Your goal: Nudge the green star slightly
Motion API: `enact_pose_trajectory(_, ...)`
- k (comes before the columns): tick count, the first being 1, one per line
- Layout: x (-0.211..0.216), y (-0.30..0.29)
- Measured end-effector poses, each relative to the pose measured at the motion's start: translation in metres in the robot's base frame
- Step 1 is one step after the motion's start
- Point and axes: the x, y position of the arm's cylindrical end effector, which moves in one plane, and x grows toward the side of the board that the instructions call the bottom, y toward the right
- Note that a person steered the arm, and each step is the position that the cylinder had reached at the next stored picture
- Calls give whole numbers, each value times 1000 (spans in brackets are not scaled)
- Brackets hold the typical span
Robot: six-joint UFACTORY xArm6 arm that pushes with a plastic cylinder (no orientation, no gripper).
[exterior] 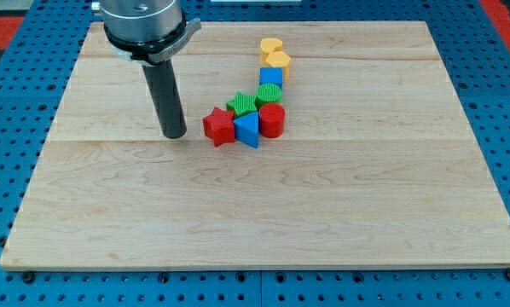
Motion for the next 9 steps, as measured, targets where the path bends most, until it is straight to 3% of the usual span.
enact_pose_trajectory(2, -91, -24)
enact_pose_trajectory(4, -56, 20)
enact_pose_trajectory(9, -62, 77)
